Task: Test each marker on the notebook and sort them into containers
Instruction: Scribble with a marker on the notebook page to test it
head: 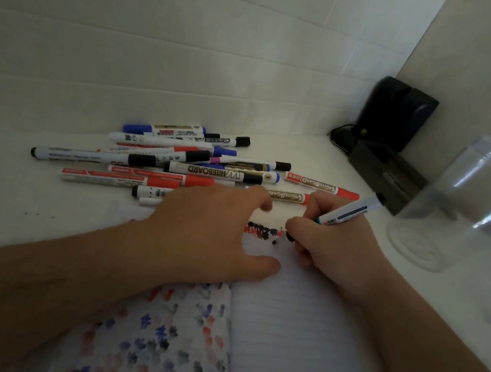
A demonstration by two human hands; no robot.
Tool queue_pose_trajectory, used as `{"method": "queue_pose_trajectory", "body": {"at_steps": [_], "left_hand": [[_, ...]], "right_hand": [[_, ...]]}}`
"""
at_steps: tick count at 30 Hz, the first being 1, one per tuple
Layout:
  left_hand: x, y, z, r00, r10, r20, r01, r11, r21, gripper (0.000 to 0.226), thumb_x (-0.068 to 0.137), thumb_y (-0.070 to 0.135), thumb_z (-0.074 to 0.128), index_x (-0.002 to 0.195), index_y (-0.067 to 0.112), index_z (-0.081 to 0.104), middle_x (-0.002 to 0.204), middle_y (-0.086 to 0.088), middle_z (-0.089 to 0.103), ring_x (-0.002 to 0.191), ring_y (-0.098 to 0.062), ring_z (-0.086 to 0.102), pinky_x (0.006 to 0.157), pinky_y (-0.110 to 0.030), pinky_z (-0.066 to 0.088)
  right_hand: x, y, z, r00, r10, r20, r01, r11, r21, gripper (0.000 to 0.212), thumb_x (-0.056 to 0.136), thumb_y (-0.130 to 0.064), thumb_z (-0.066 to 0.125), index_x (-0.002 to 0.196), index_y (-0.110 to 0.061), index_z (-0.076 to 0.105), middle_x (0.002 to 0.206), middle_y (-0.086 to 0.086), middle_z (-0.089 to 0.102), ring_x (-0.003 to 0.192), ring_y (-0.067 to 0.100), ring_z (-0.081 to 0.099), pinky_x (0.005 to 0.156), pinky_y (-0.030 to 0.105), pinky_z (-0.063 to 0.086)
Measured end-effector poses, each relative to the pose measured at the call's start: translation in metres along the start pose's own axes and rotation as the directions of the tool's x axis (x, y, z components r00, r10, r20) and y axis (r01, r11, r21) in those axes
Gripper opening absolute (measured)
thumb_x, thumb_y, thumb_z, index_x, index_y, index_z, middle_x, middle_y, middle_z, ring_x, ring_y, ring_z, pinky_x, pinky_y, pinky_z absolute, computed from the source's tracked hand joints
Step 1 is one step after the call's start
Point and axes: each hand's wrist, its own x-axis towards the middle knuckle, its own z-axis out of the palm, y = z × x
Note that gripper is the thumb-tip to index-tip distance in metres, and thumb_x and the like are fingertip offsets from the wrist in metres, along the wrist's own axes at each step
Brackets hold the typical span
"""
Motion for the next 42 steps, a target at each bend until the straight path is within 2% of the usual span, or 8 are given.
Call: {"method": "queue_pose_trajectory", "body": {"at_steps": [5,10,16,23,27,34,39,42], "left_hand": [[0.001,-0.005,0.002,0.986,0.012,-0.168,-0.077,0.92,-0.385,0.021,0.105,0.019,0.045,0.121,0.032,0.039,0.098,0.014,0.057,0.079,-0.001,0.055,0.064,-0.018,0.042],[0.005,-0.013,0.004,0.981,0.014,-0.194,-0.107,0.872,-0.477,0.028,0.102,0.019,0.056,0.116,0.03,0.035,0.11,0.021,0.067,0.102,0.005,0.062,0.082,-0.01,0.049],[0.006,-0.011,0.006,0.976,0.047,-0.211,-0.143,0.874,-0.464,0.026,0.099,0.02,0.061,0.112,0.026,0.039,0.109,0.021,0.069,0.101,0.013,0.061,0.081,-0.007,0.047],[0.005,-0.01,0.007,0.968,0.05,-0.246,-0.14,0.921,-0.363,0.028,0.098,0.029,0.063,0.109,0.031,0.037,0.106,0.01,0.072,0.087,-0.001,0.065,0.076,-0.028,0.055],[0.005,-0.014,0.009,0.966,0.029,-0.256,-0.131,0.911,-0.391,0.025,0.097,0.028,0.065,0.105,0.039,0.044,0.107,0.013,0.07,0.091,0.0,0.065,0.079,-0.022,0.056],[0.009,-0.021,0.001,0.954,-0.08,-0.289,-0.169,0.652,-0.74,0.005,0.097,0.026,0.062,0.101,0.027,0.065,0.089,0.012,0.072,0.085,-0.004,0.069,0.076,-0.017,0.054],[0.008,-0.024,0.003,0.968,-0.052,-0.244,-0.139,0.698,-0.702,0.021,0.104,0.033,0.047,0.088,0.024,0.055,0.063,0.01,0.054,0.056,-0.001,0.049,0.054,-0.016,0.044],[0.009,-0.023,0.005,0.977,-0.067,-0.204,-0.128,0.582,-0.803,0.028,0.107,0.024,0.044,0.083,0.013,0.049,0.058,0.006,0.043,0.049,-0.006,0.038,0.047,-0.012,0.04]], "right_hand": [[0.0,-0.005,-0.018,0.996,-0.072,0.057,0.039,0.893,0.449,0.025,0.081,-0.002,0.079,0.073,-0.011,0.058,0.055,0.004,0.051,0.045,0.012,0.04,0.041,0.022,0.031],[-0.001,-0.008,-0.025,0.955,-0.124,0.271,-0.11,0.698,0.707,0.038,0.066,-0.03,0.092,0.087,-0.013,0.064,0.067,0.007,0.053,0.052,0.014,0.046,0.045,0.021,0.036],[-0.004,-0.008,-0.019,0.951,-0.066,0.302,-0.173,0.695,0.697,0.03,0.073,-0.031,0.055,0.087,-0.009,0.07,0.069,0.011,0.056,0.056,0.019,0.047,0.047,0.021,0.043],[-0.002,-0.005,-0.013,0.957,-0.005,0.289,-0.18,0.772,0.609,0.03,0.081,-0.024,0.049,0.089,-0.008,0.074,0.07,0.014,0.061,0.059,0.021,0.051,0.053,0.026,0.043],[-0.003,-0.007,-0.011,0.982,0.024,0.188,-0.125,0.829,0.545,0.009,0.083,-0.017,0.057,0.087,-0.015,0.064,0.059,0.009,0.051,0.049,0.019,0.041,0.046,0.028,0.025],[-0.004,-0.011,-0.018,0.997,0.016,0.069,-0.049,0.852,0.521,0.023,0.07,-0.029,0.082,0.081,-0.012,0.07,0.069,0.01,0.067,0.051,0.015,0.049,0.042,0.021,0.036],[-0.009,-0.009,-0.017,0.964,-0.261,0.054,0.266,0.954,-0.137,0.004,0.089,-0.037,0.07,0.092,-0.036,0.073,0.077,-0.017,0.072,0.064,0.001,0.062,0.06,0.011,0.045],[-0.013,-0.013,-0.019,0.933,-0.346,0.102,0.36,0.903,-0.233,0.008,0.089,-0.047,0.064,0.094,-0.043,0.07,0.079,-0.015,0.07,0.065,0.012,0.061,0.059,0.022,0.046]]}}
